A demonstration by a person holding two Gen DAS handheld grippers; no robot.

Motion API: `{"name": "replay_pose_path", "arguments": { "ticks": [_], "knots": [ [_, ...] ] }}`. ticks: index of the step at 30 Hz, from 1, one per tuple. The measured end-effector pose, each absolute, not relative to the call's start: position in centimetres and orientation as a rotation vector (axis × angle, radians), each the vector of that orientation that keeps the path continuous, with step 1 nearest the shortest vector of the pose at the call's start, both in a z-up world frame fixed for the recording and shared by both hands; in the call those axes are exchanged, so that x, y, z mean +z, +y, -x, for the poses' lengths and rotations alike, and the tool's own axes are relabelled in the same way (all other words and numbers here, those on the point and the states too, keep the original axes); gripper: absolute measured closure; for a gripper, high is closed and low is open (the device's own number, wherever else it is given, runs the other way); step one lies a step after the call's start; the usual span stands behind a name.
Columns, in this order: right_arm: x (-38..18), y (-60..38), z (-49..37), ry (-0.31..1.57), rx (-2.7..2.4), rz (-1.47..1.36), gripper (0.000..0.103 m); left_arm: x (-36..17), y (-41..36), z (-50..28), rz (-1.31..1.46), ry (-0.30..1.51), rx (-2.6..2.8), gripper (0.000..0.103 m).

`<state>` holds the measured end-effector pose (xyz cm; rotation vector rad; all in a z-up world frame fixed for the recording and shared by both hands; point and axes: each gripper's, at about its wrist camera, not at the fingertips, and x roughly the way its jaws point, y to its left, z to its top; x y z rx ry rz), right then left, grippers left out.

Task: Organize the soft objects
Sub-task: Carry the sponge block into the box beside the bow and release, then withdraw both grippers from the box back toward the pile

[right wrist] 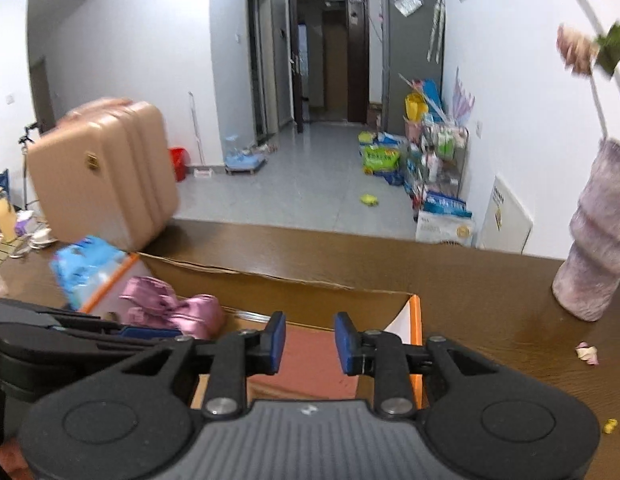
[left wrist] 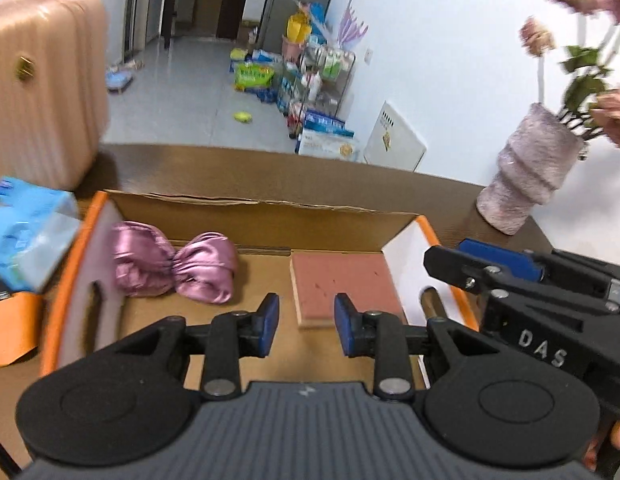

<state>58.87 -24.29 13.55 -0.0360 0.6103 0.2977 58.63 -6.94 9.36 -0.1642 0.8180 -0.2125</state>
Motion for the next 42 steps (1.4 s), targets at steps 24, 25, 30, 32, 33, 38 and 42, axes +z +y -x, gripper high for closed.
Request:
{"name": "replay_pose_path", "arguments": {
  "ticks": [24, 25, 30, 32, 33, 38, 42],
  "knots": [
    [11.4, -23.2, -23.5, 0.366, 0.557, 0.004, 0.036, 6.2, 1.8, -22.4, 0.143, 0.619, 0.007, 0.014],
    [10.3, -23.2, -22.1, 0.357, 0.545, -0.006, 0.031, 5.5, 2.0, -21.4, 0.143, 0.622, 0.023, 0.012],
    [5.7, -23.2, -17.8, 0.384, 0.475, -0.064, 0.031, 2.7, 2.9, -16.7, 0.106, 0.62, 0.127, 0.008],
    [4.3, -23.2, -16.8, 0.401, 0.456, -0.07, 0.03, 2.1, 2.9, -15.6, 0.091, 0.628, 0.126, 0.008],
    [3.5, -23.2, -16.4, 0.418, 0.447, -0.063, 0.03, 1.9, 2.9, -15.2, 0.089, 0.634, 0.12, 0.008],
    [1.3, -22.8, -15.6, 0.477, 0.412, -0.038, 0.03, 1.3, 2.6, -14.3, 0.093, 0.644, 0.1, 0.007],
    [1.2, -22.7, -15.7, 0.476, 0.414, -0.048, 0.03, 1.2, 2.2, -14.4, 0.086, 0.647, 0.083, 0.007]
  ]
}}
